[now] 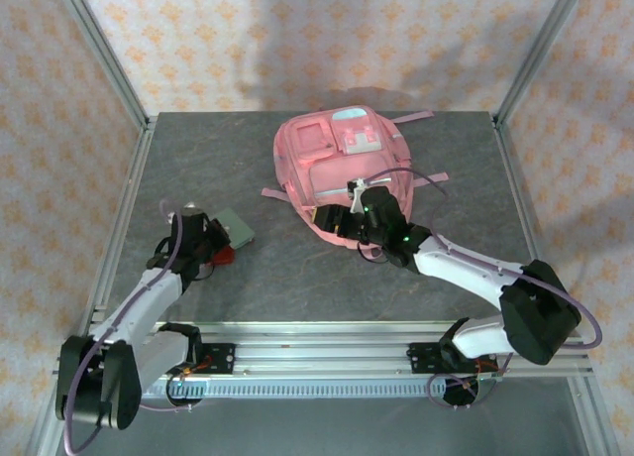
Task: Pack the student bag
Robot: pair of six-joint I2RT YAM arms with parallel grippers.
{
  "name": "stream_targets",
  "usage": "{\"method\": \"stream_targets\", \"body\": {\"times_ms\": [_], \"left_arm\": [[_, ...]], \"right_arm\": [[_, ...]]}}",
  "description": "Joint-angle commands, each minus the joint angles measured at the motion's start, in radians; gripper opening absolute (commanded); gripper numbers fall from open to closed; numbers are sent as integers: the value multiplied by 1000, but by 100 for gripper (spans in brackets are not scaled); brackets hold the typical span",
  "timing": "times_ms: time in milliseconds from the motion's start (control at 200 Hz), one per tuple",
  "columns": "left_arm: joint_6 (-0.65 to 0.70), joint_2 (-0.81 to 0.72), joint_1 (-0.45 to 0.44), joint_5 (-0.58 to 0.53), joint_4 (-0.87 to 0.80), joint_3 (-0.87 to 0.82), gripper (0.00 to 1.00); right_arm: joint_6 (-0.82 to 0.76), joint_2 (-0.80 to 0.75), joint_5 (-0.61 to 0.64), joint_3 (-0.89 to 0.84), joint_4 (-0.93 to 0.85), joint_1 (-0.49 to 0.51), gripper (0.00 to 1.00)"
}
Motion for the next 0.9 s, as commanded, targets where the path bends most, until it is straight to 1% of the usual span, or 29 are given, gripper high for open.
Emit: {"method": "stream_targets", "body": {"times_ms": [0, 55, 130, 155, 185, 320, 471, 571, 641, 671, 721, 746, 771, 776, 791, 831, 856, 891], "left_arm": [[-1, -61, -9, 157, 3, 47, 0], [-26, -93, -31, 192, 39, 44, 0], [-63, -129, -75, 211, 97, 38, 0], [-76, -138, -91, 217, 120, 38, 0], [-89, -145, -109, 227, 144, 36, 0], [-162, -149, -179, 290, 270, 31, 0], [-202, -148, -257, 303, 350, 34, 0], [-216, -129, -311, 314, 400, 42, 0], [-213, -112, -350, 303, 405, 54, 0], [-212, -103, -362, 303, 416, 56, 1], [-212, -92, -379, 299, 422, 59, 1], [-214, -87, -387, 297, 430, 60, 2], [-214, -83, -395, 296, 442, 59, 4], [-215, -83, -397, 296, 445, 58, 4], [-216, -81, -398, 294, 448, 58, 6], [-215, -81, -404, 282, 452, 59, 10], [-213, -80, -405, 277, 456, 59, 10], [-205, -77, -405, 272, 454, 60, 12]], "right_arm": [[5, -37, -39, 14, 4, 5, 58], [8, -41, -68, 9, 23, 5, 59], [22, -49, -101, -6, 59, 5, 61], [30, -51, -109, -11, 71, 5, 67], [39, -52, -123, -21, 93, 5, 69], [69, -55, -151, -50, 167, 5, 72], [78, -44, -166, -45, 191, 4, 72], [90, -29, -205, -42, 226, 4, 70], [102, -25, -228, -43, 256, 4, 67], [104, -24, -238, -44, 268, 4, 64], [109, -21, -250, -44, 280, 4, 55], [110, -18, -258, -43, 284, 4, 46], [110, -15, -265, -41, 285, 4, 30], [109, -15, -266, -41, 284, 4, 28], [108, -13, -270, -40, 282, 4, 19], [105, -13, -274, -38, 278, 4, 6], [101, -15, -273, -41, 276, 4, 2], [97, -24, -261, -46, 268, 2, 0]]}}
